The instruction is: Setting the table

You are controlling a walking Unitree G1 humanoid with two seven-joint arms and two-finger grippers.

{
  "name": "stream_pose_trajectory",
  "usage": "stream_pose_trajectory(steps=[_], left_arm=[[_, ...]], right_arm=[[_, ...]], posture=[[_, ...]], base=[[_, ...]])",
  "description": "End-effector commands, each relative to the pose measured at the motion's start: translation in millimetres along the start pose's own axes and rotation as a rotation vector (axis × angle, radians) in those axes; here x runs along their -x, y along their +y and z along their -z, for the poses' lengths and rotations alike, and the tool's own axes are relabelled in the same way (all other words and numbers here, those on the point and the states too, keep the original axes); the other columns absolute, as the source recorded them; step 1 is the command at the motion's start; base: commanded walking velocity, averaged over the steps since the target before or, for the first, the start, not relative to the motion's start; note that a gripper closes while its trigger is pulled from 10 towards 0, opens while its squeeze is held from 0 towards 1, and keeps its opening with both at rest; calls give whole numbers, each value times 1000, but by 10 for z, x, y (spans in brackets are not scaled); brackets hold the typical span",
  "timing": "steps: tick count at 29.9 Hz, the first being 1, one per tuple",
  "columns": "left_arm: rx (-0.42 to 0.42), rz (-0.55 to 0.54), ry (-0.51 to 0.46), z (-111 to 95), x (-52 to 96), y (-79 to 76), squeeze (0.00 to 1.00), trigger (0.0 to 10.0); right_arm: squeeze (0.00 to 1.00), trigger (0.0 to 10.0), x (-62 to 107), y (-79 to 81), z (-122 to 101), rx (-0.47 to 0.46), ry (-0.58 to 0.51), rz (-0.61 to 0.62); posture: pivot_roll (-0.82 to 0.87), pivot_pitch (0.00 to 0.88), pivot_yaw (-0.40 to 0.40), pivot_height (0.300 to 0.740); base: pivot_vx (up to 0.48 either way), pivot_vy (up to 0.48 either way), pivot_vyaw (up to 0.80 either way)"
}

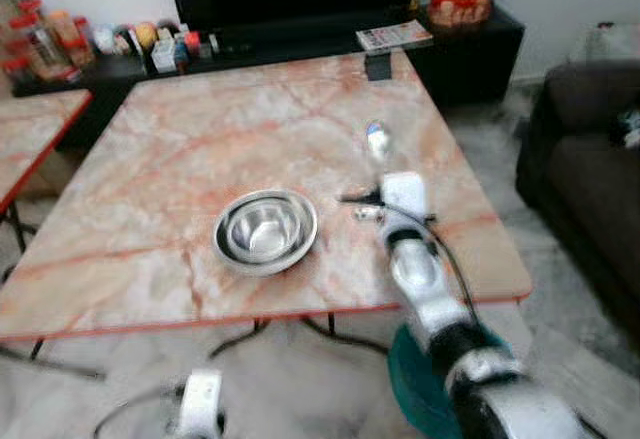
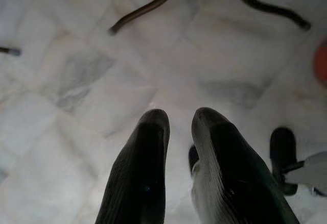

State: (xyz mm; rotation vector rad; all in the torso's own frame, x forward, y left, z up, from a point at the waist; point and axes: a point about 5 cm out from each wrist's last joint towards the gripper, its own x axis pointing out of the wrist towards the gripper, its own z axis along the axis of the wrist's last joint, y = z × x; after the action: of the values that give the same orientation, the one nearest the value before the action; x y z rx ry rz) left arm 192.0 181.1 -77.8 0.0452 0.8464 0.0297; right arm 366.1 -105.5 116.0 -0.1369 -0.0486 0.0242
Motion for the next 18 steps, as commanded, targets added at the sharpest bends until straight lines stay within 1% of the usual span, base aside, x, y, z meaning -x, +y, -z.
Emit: stream_pose_trajectory(steps=[1,4,8,9,14,18], left_arm=[[-7,-32,15,34,14,118,0,10000],[-5,-31,15,45,18,115,0,10000],[-4,-29,18,54,20,108,0,10000],[-4,-28,21,61,21,101,0,10000],[-6,-22,22,61,20,94,0,10000],[-7,-21,23,61,20,96,0,10000]], right_arm=[[0,10000,10,151,-27,-7,2,-41],[0,10000,35,154,52,-101,61,-33],[0,10000,47,133,93,-114,91,-20],[0,10000,58,116,126,-139,112,-10],[0,10000,83,113,211,-110,168,-19],[0,10000,108,150,271,-150,213,-46]], posture=[[-48,12,73,740],[-48,12,73,740],[-52,14,72,740],[-55,14,71,740],[-58,17,72,740],[-57,16,73,740]], base=[[0,0,0],[0,0,0],[0,0,0],[0,0,0],[0,0,0],[0,0,0]])
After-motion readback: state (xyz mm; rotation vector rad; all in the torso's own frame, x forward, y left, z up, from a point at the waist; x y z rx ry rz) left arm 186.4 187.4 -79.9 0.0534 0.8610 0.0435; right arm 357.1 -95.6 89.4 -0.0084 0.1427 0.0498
